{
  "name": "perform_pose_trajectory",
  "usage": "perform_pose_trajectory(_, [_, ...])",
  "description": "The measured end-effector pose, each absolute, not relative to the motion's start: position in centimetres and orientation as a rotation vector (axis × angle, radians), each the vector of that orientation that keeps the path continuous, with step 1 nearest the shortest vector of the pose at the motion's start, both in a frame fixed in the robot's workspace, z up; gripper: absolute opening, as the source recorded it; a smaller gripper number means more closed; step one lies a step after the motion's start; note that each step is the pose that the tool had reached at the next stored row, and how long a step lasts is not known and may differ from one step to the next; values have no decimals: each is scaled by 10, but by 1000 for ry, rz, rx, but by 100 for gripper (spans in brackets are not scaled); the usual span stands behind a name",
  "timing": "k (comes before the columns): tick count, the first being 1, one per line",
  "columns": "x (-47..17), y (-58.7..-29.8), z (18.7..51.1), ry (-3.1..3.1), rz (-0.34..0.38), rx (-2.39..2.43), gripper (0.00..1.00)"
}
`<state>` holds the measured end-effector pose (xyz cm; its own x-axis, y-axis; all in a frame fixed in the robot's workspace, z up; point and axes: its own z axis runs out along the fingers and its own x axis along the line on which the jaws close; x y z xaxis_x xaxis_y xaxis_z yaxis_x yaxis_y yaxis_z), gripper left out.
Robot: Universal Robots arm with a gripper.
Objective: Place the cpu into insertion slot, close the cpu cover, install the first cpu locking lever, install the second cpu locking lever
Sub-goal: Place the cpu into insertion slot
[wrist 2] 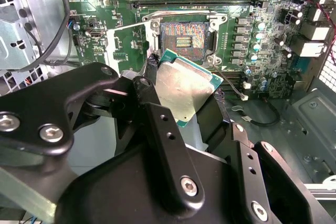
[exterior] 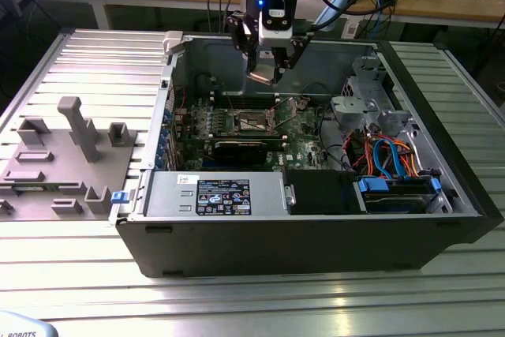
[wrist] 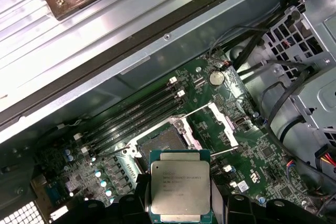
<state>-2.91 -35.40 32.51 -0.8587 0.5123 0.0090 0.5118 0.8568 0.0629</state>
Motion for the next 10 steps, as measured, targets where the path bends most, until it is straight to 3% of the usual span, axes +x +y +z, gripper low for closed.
perform_pose_trajectory(10, [-29, -354, 325, 3016, 99, 845, 54])
